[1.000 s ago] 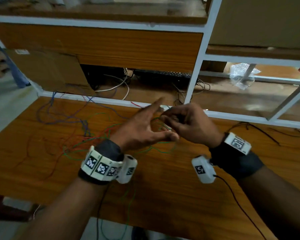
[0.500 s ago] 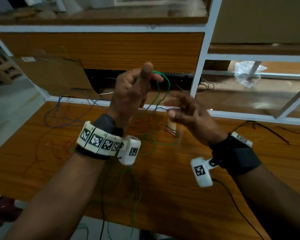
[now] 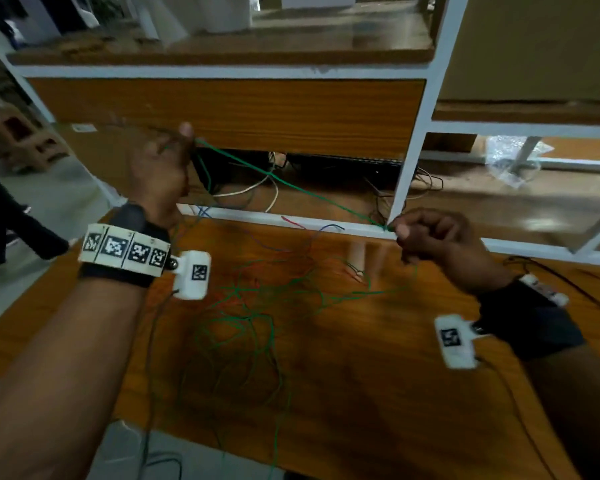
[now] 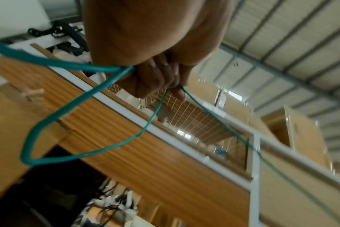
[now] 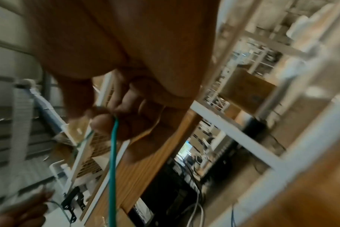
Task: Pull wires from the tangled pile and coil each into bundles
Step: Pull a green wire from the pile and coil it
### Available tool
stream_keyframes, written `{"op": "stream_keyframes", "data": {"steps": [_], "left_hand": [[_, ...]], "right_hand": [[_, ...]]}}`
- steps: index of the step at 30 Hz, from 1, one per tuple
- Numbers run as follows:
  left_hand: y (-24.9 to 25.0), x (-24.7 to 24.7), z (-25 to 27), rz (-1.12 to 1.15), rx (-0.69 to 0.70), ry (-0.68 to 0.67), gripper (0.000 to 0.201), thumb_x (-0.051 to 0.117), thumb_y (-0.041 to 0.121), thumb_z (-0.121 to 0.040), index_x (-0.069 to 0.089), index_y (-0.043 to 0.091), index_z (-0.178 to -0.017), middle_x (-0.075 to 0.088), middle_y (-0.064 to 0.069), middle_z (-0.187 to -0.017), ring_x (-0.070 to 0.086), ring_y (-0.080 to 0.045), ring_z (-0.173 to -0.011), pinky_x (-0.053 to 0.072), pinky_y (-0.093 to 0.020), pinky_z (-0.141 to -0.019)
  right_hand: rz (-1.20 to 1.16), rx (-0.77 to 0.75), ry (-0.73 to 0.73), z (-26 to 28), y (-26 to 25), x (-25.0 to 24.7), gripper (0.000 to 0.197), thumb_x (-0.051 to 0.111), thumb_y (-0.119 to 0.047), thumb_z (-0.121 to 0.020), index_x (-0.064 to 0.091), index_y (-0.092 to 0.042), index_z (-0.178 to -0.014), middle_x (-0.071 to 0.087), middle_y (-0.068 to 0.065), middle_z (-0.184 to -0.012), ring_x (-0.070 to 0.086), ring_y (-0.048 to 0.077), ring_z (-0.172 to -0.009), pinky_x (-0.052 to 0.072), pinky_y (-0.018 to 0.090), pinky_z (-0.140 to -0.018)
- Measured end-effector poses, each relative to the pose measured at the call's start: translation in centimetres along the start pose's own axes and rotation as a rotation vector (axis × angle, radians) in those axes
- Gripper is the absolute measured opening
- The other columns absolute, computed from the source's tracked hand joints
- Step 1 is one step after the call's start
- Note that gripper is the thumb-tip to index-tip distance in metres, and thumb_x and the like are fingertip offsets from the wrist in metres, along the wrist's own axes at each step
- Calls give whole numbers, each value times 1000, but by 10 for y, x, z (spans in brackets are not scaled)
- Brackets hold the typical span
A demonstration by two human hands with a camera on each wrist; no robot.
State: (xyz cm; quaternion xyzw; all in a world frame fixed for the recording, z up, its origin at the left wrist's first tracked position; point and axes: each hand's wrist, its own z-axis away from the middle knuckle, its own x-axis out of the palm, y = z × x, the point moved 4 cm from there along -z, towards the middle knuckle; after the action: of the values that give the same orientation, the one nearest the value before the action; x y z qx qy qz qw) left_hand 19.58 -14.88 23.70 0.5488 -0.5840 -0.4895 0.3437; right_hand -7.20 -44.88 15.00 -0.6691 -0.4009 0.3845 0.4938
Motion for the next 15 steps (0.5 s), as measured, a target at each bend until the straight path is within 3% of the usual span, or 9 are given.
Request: {"op": "stream_keyframes", "data": {"steps": [2, 4, 5, 7, 9, 10, 12, 13, 15], "left_hand": [[-17, -6, -3, -74, 33, 71, 34, 58, 44, -98, 58, 21, -73, 43, 7, -60, 41, -4, -42, 33, -22, -42], [-32, -7, -5, -110, -37, 154, 26, 53, 36, -101, 51, 31, -76, 48, 11, -73, 51, 3, -53, 49, -18, -61], [-41, -3, -6, -155, -107, 118, 23, 53, 40, -100, 51, 32, -78, 50, 10, -77, 54, 0, -62, 52, -26, -73], [-58, 14, -2, -437, -125, -139, 23, 53, 46, -99, 61, 26, -92, 59, -3, -89, 61, -26, -82, 47, -39, -77], [-70, 32, 15, -805, -75, -333, 38, 59, 50, -95, 61, 27, -126, 60, -14, -127, 53, -38, -122, 41, -43, -93], [-66, 43, 28, -901, -31, -344, 55, 60, 57, -92, 51, 31, -139, 45, -15, -148, 38, -39, -138, 34, -50, -105], [-40, 72, 58, -819, 173, -363, 72, 54, 72, -86, 39, 39, -148, 24, -10, -161, 19, -30, -149, 24, -57, -116], [-28, 90, 72, -655, 248, -468, 71, 52, 72, -87, 41, 36, -147, 33, -5, -158, 27, -21, -147, 31, -52, -116], [-7, 127, 103, -337, 249, -774, 49, 53, 54, -96, 55, 27, -137, 59, 6, -132, 53, -5, -122, 46, -37, -104]], "right_hand": [[109, 53, -121, -2, -7, -5, 26, 74, -21, -87, 74, -4, -107, 54, 15, -64, 52, 23, -55, 50, 32, -57], [170, 80, -94, -1, -10, -4, 23, 71, -26, -89, 78, -6, -99, 51, 27, -68, 50, 24, -53, 47, 31, -52], [198, 67, -52, 0, -9, -3, 22, 69, -27, -92, 79, -7, -93, 51, 26, -67, 49, 23, -51, 45, 32, -52], [238, 27, 35, -2, -8, -1, 22, 66, -24, -99, 80, -13, -85, 46, 23, -62, 42, 22, -50, 39, 36, -52], [261, -22, 119, -7, -10, -2, 23, 67, -26, -100, 79, -21, -82, 43, 11, -58, 36, 19, -53, 33, 38, -53], [304, -57, 123, -10, -13, 1, 22, 67, -31, -100, 78, -23, -83, 45, 3, -57, 37, 18, -53, 33, 38, -54], [423, -119, 46, -15, -20, 14, 25, 65, -40, -99, 76, -25, -83, 54, -1, -58, 44, 13, -53, 35, 38, -53], [467, -141, 1, -17, -23, 22, 27, 64, -40, -99, 75, -23, -82, 56, 4, -60, 46, 12, -54, 37, 37, -52], [498, -183, -33, -22, -33, 38, 30, 64, -36, -100, 74, -14, -82, 59, 13, -61, 45, 10, -53, 35, 33, -51]]}}
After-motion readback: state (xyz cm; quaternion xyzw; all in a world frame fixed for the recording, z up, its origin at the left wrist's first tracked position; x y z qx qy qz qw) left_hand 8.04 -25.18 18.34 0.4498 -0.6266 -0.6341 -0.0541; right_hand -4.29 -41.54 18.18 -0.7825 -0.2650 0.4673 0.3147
